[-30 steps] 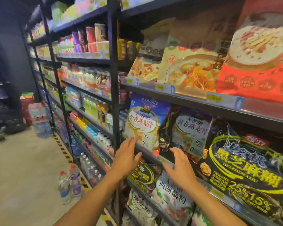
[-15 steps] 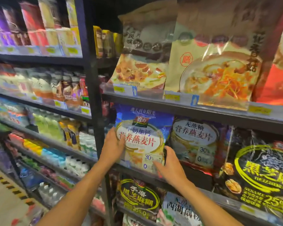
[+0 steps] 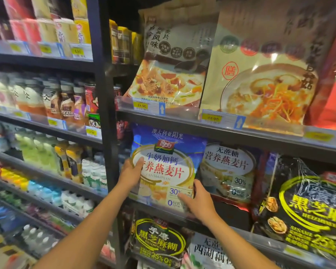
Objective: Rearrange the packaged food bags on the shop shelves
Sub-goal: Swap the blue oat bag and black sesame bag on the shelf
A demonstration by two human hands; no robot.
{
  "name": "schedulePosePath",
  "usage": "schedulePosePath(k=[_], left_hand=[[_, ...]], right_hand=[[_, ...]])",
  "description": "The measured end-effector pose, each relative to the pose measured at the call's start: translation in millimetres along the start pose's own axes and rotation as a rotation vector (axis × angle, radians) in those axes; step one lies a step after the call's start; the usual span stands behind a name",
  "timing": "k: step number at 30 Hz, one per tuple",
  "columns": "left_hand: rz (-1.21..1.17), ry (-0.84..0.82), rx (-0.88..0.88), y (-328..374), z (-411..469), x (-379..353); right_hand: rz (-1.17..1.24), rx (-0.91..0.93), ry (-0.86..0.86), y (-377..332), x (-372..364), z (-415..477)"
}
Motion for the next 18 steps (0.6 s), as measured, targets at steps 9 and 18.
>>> schedulePosePath(k=[9,18], left_hand=[[0.014,0.031,-0.121,60,-24,-9],[0.009,-0.084,-0.180,74,-47,-35]], right_hand=[[0.069,0.019,0.138,-10,43,2],[0.218,0.105,0.165,8,80,-30]])
Point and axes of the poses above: each hand's wrist, its own z-axis towards the middle knuckle, its own x-axis out of the back of the hand, y = z × x, the point moved 10 cm from there along z, towards the middle knuckle, and after that the axes turned 14 degrees about -z, right-handed, at the moved point
